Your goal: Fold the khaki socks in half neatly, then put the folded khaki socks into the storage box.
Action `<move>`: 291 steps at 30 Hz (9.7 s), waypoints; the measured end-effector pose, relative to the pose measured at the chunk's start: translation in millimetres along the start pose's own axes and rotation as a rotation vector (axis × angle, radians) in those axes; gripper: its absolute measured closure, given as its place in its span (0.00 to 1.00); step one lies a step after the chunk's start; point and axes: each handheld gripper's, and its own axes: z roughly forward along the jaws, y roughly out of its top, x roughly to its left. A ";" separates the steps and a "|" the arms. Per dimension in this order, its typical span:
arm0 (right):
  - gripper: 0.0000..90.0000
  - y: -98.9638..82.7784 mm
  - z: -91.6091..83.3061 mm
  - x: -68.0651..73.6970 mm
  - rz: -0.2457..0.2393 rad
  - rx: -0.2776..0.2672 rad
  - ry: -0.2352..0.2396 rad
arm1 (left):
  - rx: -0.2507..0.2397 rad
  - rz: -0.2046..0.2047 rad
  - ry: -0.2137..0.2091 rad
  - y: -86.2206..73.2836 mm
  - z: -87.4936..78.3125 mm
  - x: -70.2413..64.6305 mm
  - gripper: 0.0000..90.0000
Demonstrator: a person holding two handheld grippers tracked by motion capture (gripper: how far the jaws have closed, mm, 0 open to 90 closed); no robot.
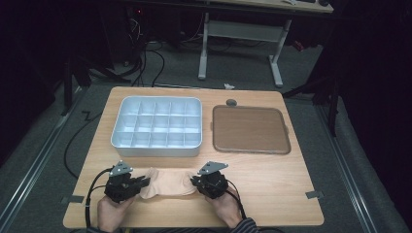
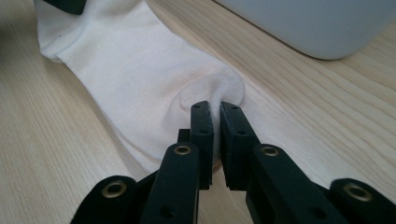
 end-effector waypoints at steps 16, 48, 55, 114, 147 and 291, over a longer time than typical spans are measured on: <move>0.94 -18.1 -25.0 -11.6 -0.007 -0.006 -0.072 | 0.005 0.031 -0.064 14.6 19.5 -18.7 0.88; 0.94 -44.3 -50.5 -43.7 0.084 0.014 -0.129 | 0.060 0.061 -0.075 31.9 66.0 -45.6 0.87; 0.93 -48.2 -40.0 -45.6 0.101 0.018 -0.112 | 0.093 0.069 -0.045 31.2 68.0 -43.4 0.85; 0.91 -34.3 -27.6 4.3 0.112 -0.097 -0.058 | 0.050 0.074 -0.066 59.0 74.9 -36.0 0.61; 0.97 -36.7 -0.8 16.3 0.056 -0.037 -0.037 | 0.092 0.023 -0.098 34.8 80.2 -28.3 0.71; 0.84 -44.8 -20.2 -31.1 0.187 -0.006 -0.144 | -0.019 -0.051 -0.304 59.8 52.8 -51.2 0.94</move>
